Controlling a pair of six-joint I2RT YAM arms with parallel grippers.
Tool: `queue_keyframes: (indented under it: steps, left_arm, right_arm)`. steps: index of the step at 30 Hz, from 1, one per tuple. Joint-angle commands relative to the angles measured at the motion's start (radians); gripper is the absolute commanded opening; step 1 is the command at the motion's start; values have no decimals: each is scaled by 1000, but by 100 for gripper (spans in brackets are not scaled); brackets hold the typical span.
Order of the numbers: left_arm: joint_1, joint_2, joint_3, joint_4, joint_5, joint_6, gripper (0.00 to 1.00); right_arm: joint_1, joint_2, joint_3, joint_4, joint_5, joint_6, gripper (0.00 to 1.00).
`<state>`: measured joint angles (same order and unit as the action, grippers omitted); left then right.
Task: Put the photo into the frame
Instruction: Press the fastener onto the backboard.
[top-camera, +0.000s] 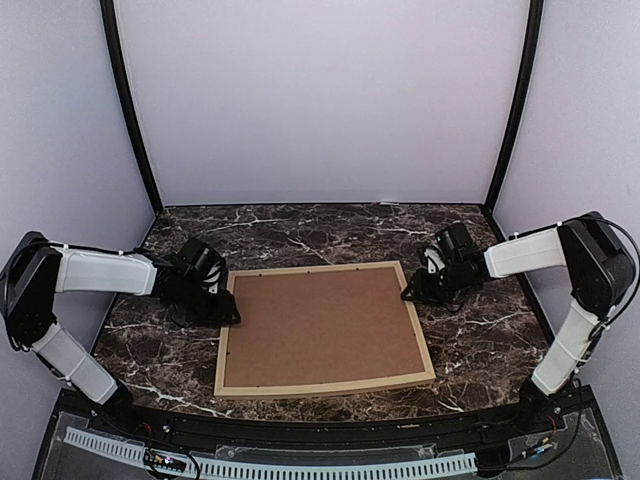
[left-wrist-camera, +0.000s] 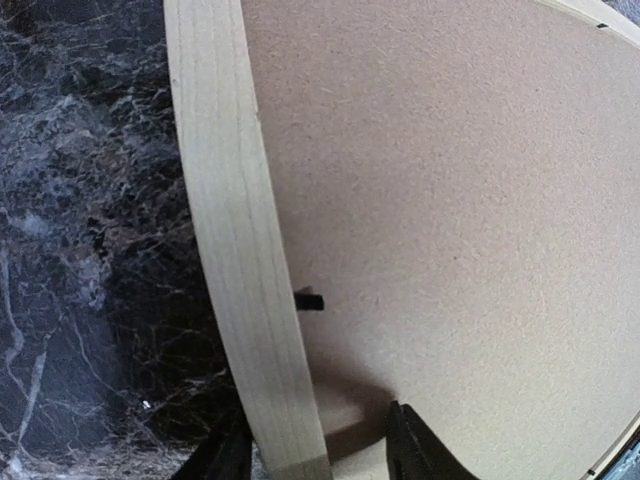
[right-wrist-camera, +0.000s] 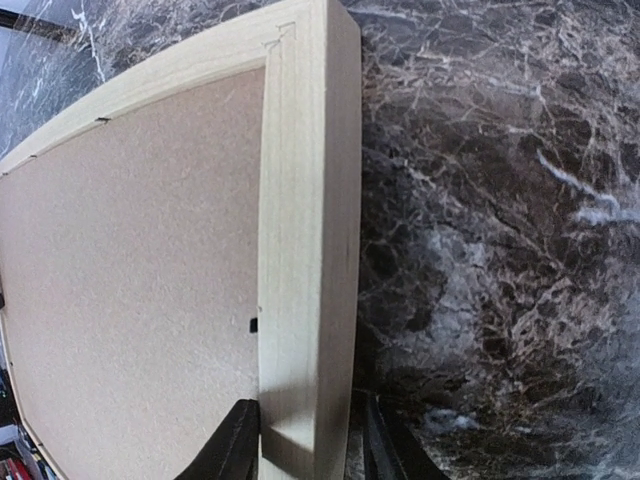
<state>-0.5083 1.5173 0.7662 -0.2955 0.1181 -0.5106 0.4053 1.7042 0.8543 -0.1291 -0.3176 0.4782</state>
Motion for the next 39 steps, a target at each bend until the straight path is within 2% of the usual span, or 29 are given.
queue_keyframes:
  steps: [1, 5, 13, 27, 39]
  left_arm:
    - [4, 17, 2, 3, -10, 17, 38]
    - [4, 24, -1, 23, 11, 11, 23]
    - [4, 28, -12, 48, 34, 2, 12]
    - [2, 37, -14, 62, 46, 1, 9]
    - [2, 47, -8, 64, 50, 0, 9]
  right_arm:
    - [12, -49, -4, -117, 43, -17, 38]
    - [12, -79, 19, -166, 117, -33, 39]
    - [9, -65, 92, -229, 218, -58, 40]
    - [6, 44, 188, -224, 213, -72, 40]
    - [24, 76, 180, -209, 174, -66, 38]
